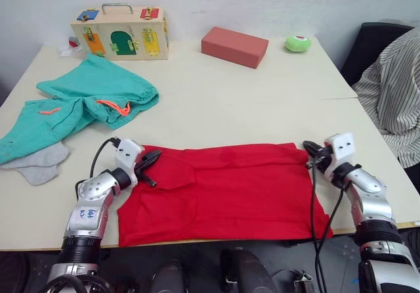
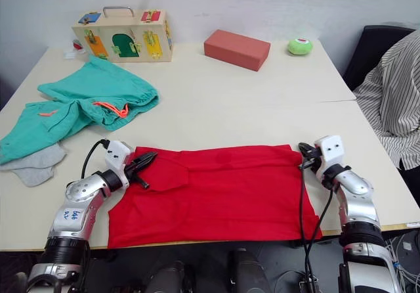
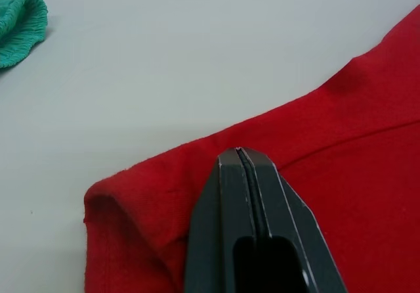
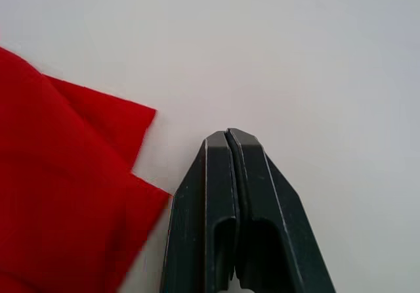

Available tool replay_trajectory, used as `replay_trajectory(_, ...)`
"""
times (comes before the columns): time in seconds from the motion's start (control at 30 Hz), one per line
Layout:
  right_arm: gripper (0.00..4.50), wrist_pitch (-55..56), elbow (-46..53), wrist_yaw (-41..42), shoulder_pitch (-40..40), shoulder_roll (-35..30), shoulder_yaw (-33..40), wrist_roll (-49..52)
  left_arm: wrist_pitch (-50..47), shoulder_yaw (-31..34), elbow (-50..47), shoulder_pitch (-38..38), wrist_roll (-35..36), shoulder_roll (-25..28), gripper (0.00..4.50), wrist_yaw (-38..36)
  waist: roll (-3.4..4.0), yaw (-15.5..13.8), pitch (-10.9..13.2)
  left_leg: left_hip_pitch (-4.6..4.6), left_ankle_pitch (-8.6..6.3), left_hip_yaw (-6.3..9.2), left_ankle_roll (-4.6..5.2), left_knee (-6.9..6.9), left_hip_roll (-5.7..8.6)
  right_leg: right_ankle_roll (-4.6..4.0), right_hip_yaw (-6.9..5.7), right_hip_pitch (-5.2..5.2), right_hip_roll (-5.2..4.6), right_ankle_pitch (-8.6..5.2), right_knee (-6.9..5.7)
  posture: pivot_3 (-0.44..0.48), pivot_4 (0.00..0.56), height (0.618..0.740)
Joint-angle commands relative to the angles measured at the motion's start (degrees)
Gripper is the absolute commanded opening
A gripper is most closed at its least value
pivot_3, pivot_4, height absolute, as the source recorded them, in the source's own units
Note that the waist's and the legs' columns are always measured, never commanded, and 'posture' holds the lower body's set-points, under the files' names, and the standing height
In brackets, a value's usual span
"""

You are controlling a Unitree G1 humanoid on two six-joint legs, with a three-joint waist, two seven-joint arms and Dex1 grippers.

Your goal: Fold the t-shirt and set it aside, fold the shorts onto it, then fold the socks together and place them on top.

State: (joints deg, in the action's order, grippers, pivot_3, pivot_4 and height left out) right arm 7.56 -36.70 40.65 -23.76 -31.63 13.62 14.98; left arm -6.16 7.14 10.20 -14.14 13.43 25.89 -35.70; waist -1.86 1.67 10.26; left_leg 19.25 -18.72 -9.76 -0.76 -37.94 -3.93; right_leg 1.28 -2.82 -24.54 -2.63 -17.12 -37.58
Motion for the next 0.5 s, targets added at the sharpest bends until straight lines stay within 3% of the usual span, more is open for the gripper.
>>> replay_trajectory(0.03, 0.02, -6.4, 7.6, 9.4, 0.7, -3.3, 4.3, 9.6, 2.1, 1.7, -1.1, -0.2, 5.6, 0.0, 0.00, -6.4, 0.16, 0.0, 0.1, 0.01, 0.00, 0.00, 0.00, 0.00, -0.01, 0.00, 0.00, -0.01, 0.01, 0.00, 0.00, 0.000, 0.150, 0.740)
replay_trajectory(0.13, 0.37, -16.7, 15.1, 19.0, 2.7, -10.0, 2.7, 13.2, 3.5, 2.5, -5.8, 0.9, 10.6, 3.3, 0.00, -16.5, 0.38, 0.1, 0.2, 0.08, -0.01, 0.01, 0.00, 0.02, -0.03, 0.01, 0.00, -0.08, 0.03, 0.00, 0.03, 0.000, 0.150, 0.740)
replay_trajectory(0.23, 1.28, -24.7, 17.6, 26.2, 1.9, -16.7, -0.8, 12.9, 1.1, 3.8, -10.2, 2.0, 15.1, 6.6, 0.58, -21.8, 0.40, 0.3, 0.3, 0.14, -0.02, 0.00, -0.03, 0.06, -0.10, 0.00, 0.00, -0.16, 0.08, -0.01, 0.08, 0.000, 0.150, 0.740)
replay_trajectory(0.37, 2.60, -30.3, 13.2, 33.2, -6.8, -22.0, -8.6, 7.9, -6.7, 4.4, -17.4, 4.6, 21.1, 12.2, 1.81, -27.1, 0.42, 1.3, 0.3, 0.04, -0.05, -0.04, -0.07, 0.08, -0.17, 0.00, 0.01, -0.09, 0.14, -0.01, 0.15, 0.000, 0.150, 0.740)
replay_trajectory(0.5, 3.95, -28.2, -2.5, 33.4, -22.9, -18.1, -18.3, -2.8, -7.6, 4.3, -25.3, 9.8, 25.2, 13.7, 3.04, -31.7, 0.53, 2.4, 0.4, 0.06, -0.06, -0.12, -0.09, 0.17, -0.15, -0.03, 0.08, -0.19, 0.13, -0.03, 0.16, 0.000, 0.150, 0.740)
